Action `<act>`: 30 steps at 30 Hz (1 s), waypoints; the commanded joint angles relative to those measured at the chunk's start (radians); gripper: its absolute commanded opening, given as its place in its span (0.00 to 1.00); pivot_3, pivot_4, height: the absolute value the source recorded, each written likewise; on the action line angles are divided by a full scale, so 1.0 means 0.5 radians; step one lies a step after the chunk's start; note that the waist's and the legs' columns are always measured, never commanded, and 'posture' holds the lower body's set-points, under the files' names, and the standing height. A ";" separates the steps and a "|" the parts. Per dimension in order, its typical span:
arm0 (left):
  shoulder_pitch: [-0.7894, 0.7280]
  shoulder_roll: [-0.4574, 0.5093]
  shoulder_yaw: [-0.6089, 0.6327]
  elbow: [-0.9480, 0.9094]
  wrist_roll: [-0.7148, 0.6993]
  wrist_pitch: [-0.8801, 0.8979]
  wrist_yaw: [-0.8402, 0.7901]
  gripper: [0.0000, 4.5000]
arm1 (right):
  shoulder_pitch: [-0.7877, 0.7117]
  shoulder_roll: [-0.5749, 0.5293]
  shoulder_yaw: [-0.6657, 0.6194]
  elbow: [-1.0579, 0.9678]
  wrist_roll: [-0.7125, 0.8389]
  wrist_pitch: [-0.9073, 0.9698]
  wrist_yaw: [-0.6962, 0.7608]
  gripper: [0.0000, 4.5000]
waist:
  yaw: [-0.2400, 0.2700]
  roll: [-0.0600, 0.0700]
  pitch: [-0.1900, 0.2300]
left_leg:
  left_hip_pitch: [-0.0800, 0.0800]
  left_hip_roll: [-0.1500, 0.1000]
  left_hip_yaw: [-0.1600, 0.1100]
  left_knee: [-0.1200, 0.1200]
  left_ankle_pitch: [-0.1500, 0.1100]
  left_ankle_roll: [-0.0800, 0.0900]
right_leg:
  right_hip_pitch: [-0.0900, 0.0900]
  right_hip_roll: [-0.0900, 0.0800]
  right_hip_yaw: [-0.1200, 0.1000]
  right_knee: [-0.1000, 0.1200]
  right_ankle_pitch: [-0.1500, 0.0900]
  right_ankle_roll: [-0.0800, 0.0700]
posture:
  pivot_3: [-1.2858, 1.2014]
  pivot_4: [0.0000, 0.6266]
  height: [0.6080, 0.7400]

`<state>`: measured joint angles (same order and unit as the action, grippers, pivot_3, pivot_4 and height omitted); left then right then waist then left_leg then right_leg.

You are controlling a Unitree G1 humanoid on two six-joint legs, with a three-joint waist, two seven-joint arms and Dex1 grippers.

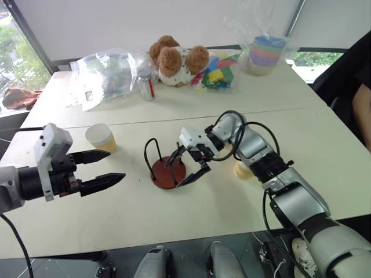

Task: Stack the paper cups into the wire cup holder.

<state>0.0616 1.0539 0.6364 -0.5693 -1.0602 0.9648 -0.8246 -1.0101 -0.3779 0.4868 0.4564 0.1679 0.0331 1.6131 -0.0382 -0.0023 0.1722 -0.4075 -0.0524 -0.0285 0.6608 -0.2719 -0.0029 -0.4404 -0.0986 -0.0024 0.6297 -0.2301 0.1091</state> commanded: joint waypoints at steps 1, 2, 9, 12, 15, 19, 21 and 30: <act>-0.041 0.001 -0.004 0.004 0.021 -0.054 -0.005 1.00 | -0.026 -0.114 -0.105 -0.180 0.029 0.162 -0.001 0.91 | 0.003 0.000 0.000 | 0.000 0.000 0.000 0.000 0.000 0.000 | 0.000 0.000 0.000 0.000 0.000 0.000 | 0.52 0.24 1.00; -0.043 -0.001 -0.008 0.007 0.028 -0.059 -0.009 1.00 | -0.015 -0.148 -0.119 -0.225 0.037 0.211 0.000 0.91 | 0.004 0.000 0.000 | 0.000 0.000 0.000 0.000 0.000 0.000 | 0.000 0.000 0.000 0.000 0.000 0.000 | 0.52 0.24 1.00; -0.059 0.004 -0.065 0.050 0.095 -0.112 -0.063 1.00 | 0.192 -0.465 -0.213 -0.742 0.075 0.649 -0.062 0.91 | 0.034 0.000 0.000 | -0.001 0.000 0.000 0.000 -0.001 0.001 | 0.000 -0.001 0.000 -0.001 0.000 0.000 | 0.52 0.24 1.00; -0.071 0.015 -0.099 0.075 0.130 -0.137 -0.103 1.00 | 0.262 -0.557 -0.262 -0.948 0.107 0.767 -0.102 0.91 | 0.039 0.000 0.000 | -0.001 0.000 0.001 0.000 -0.007 0.012 | 0.000 -0.002 0.000 -0.002 -0.001 -0.001 | 0.52 0.24 1.00; -0.108 0.022 -0.140 0.113 0.162 -0.162 -0.130 1.00 | 0.285 -0.643 -0.324 -1.116 0.120 0.798 -0.144 0.91 | 0.048 0.000 0.000 | -0.001 0.000 0.001 0.001 -0.007 0.012 | 0.000 -0.002 0.000 -0.002 -0.001 -0.001 | 0.52 0.24 1.00; -0.185 0.021 -0.208 0.141 0.182 -0.182 -0.151 1.00 | 0.200 -0.698 -0.439 -1.186 0.187 0.973 -0.224 0.91 | 0.052 -0.001 0.000 | -0.001 0.000 0.001 0.003 -0.007 0.013 | 0.002 -0.003 0.000 -0.002 -0.001 -0.001 | 0.52 0.24 1.00; -0.231 0.025 -0.240 0.118 0.151 -0.165 -0.156 1.00 | 0.117 -0.770 -0.514 -1.102 0.178 1.044 -0.262 0.91 | 0.054 -0.001 0.000 | -0.001 0.000 0.001 0.004 -0.007 0.013 | 0.002 -0.004 0.000 -0.002 -0.001 -0.001 | 0.52 0.24 1.00; -0.450 -0.020 -0.409 -0.038 -0.039 -0.103 -0.061 1.00 | 0.051 -1.205 -0.764 -0.501 0.191 1.401 -0.334 0.91 | 0.051 -0.003 0.001 | -0.002 -0.002 0.001 0.003 -0.011 0.019 | 0.005 -0.007 -0.001 -0.008 -0.001 -0.002 | 0.52 0.24 1.00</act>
<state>-0.1470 1.0375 0.4285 -0.5622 -1.0603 0.9140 -0.8628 -1.0083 -0.9402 0.1347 0.1954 0.2688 0.7369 1.4572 -0.0129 -0.0038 0.1730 -0.4083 -0.0534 -0.0275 0.6623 -0.2772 0.0065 -0.4381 -0.1022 -0.0026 0.6254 -0.2306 0.1084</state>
